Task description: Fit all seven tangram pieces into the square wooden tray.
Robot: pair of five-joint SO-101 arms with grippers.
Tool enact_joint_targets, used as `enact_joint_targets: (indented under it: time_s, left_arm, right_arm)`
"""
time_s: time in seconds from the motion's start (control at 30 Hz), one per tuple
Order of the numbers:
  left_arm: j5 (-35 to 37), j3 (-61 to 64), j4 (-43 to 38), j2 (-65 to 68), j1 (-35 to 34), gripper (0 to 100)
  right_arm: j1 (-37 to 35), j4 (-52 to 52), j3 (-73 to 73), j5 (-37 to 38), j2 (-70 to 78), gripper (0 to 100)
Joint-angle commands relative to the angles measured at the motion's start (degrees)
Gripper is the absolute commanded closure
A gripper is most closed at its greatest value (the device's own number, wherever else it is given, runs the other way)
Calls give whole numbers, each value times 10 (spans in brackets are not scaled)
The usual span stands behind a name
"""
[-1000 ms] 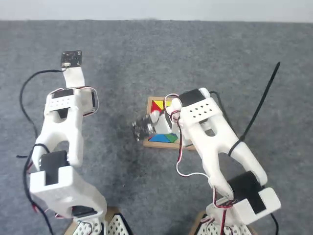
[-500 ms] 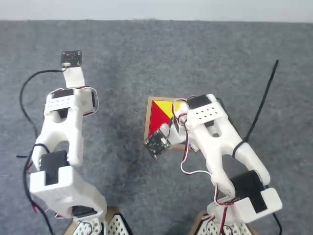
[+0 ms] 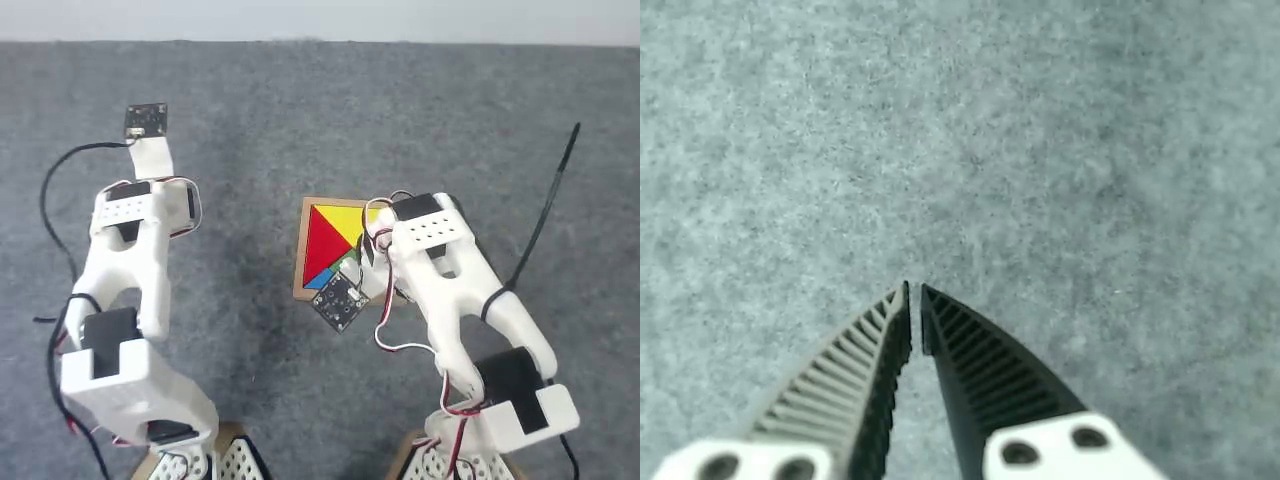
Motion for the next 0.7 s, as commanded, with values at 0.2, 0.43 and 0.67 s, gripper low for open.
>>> enact_joint_targets:
  time_s: [0.2,0.43,0.67]
  left_arm:
    - [5,-15,-11,-3,2,985]
    - [5,-15,-11,-3,2,985]
    - [4,-14,-11,-3,11,985]
  right_arm:
    - [21,-48,-8,-17,25,764]
    - [24,-73,-7,-56,29,664]
    - [36,-73,-33,-77,21,667]
